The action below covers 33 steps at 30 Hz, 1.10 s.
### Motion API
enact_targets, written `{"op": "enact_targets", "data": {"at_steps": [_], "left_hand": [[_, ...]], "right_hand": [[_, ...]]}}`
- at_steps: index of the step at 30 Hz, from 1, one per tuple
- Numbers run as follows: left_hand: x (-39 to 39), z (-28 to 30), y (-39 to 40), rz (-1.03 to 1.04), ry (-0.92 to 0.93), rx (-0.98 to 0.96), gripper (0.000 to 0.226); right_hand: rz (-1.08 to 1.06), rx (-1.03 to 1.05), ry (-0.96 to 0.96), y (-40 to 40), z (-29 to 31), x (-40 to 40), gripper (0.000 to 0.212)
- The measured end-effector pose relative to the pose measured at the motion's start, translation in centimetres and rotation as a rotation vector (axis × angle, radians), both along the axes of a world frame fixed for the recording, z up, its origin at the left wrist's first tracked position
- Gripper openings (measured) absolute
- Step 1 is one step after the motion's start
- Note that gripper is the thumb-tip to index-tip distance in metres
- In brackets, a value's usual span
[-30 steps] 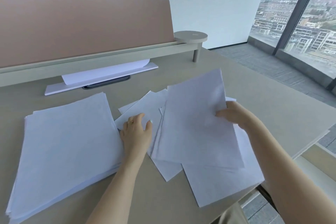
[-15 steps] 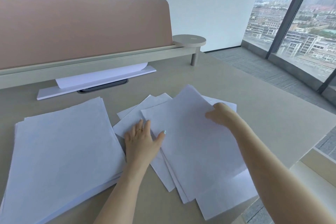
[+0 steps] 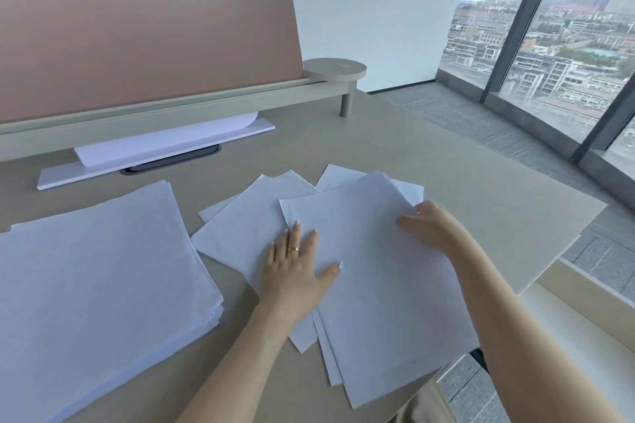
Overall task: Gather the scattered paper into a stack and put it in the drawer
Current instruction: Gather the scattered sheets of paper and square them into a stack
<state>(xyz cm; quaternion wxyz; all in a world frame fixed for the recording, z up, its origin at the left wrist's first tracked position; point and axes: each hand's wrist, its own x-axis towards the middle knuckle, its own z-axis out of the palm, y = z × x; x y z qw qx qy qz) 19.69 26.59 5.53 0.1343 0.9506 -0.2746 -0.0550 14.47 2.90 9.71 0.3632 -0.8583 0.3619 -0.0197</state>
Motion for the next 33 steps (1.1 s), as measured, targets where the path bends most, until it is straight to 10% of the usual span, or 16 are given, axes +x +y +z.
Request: {"op": "enact_targets", "data": {"at_steps": [12,33], "left_hand": [[0.1,0.6,0.8,0.241,-0.118,-0.436,0.080],[2.2,0.5,1.9,0.317,0.006,-0.037,0.061]], "right_hand": [[0.163,-0.030,-0.154,4.0,3.0,3.6,0.015],[0.307,0.021,0.173,6.2,1.4,10.4,0.041]]}}
